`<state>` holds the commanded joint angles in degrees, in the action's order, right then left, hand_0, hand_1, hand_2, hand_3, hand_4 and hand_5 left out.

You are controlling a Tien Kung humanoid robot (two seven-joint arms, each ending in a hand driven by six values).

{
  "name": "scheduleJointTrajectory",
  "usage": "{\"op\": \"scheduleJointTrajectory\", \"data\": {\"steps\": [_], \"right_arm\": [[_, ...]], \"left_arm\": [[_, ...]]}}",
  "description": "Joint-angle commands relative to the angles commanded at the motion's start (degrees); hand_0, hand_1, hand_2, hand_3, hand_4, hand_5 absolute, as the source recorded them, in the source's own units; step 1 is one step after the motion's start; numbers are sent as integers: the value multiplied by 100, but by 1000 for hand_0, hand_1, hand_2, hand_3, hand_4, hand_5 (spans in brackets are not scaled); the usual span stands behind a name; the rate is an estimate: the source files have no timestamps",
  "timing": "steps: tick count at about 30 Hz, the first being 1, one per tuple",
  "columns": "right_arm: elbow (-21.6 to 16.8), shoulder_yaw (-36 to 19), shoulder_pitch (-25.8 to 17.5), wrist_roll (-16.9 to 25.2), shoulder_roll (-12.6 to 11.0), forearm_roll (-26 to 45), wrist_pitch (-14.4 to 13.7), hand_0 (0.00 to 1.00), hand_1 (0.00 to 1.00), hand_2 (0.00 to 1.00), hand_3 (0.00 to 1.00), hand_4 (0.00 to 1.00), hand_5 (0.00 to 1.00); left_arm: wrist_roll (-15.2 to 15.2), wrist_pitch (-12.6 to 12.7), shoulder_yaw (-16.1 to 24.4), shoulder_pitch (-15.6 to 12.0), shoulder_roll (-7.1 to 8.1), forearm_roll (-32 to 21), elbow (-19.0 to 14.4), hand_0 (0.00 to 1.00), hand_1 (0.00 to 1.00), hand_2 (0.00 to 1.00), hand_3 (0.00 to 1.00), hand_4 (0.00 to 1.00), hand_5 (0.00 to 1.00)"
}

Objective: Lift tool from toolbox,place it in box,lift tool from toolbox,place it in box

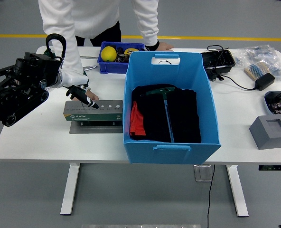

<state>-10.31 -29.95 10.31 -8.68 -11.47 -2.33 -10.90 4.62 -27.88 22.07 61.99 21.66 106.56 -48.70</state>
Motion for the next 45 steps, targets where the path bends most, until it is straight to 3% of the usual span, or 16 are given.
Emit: {"op": "scheduleJointTrajectory", "data": {"steps": [2,3,8,9,10,14,15,20,21,25,26,31,32,38,39,45], "right_arm": [[0,-13,2,0,0,-10,-1,674,664,714,560,777,662],[0,-18,2,-1,0,-14,-2,675,664,714,560,777,661],[0,-30,3,-3,1,-25,-3,675,664,714,560,777,661],[0,-30,3,-3,2,-26,-4,676,664,714,561,777,661],[0,-31,2,-4,2,-28,-5,676,664,714,561,777,661],[0,-29,-2,-3,7,-20,-7,676,664,714,561,777,661],[0,-26,-2,-3,8,-16,-8,676,665,714,560,777,662],[0,-13,-4,-3,9,-11,-5,676,665,714,560,777,662],[0,-16,-5,-3,10,-13,-6,677,665,714,560,777,661],[0,0,-16,-1,13,8,-6,677,665,714,560,777,661],[0,-2,-18,-1,15,5,-7,677,665,714,560,777,661],[0,10,-37,-2,22,13,-8,677,665,714,560,777,661],[0,12,-41,-2,23,16,-9,677,665,714,560,777,661],[0,27,-63,-1,32,32,-10,677,665,714,560,777,661],[0,33,-67,-1,34,38,-10,677,666,714,560,777,660],[0,70,-84,3,42,74,-9,677,667,714,560,776,660]], "left_arm": [[-16,2,-13,-3,2,11,28,483,274,275,333,998,918],[-22,4,-16,-4,2,13,35,407,204,226,293,998,891],[-122,29,-32,-16,10,95,92,407,204,226,293,998,891],[-157,46,-34,-18,12,127,105,341,134,169,215,998,751],[-193,68,-35,-20,13,157,117,341,134,169,215,998,751],[-410,224,-35,-33,27,338,141,341,134,169,215,998,751],[-468,273,-31,-36,30,378,144,283,63,106,147,998,632],[-731,594,-22,-46,37,549,161,283,63,106,147,998,632],[-781,648,-18,-48,37,575,165,205,3,50,86,998,470],[-1030,981,1,-82,45,603,188,205,3,50,86,998,470],[-1076,1063,-5,-90,46,587,193,164,2,14,65,998,321],[-1227,1453,-5,-136,53,447,209,164,2,14,65,998,321],[-1255,1518,9,-147,54,432,213,163,2,3,50,998,279],[-1358,1788,213,-217,81,112,222,163,2,3,50,998,279],[-1373,1810,267,-230,86,81,215,157,2,2,46,830,381],[-1423,1885,612,-284,123,-28,95,147,2,2,41,842,408]]}}
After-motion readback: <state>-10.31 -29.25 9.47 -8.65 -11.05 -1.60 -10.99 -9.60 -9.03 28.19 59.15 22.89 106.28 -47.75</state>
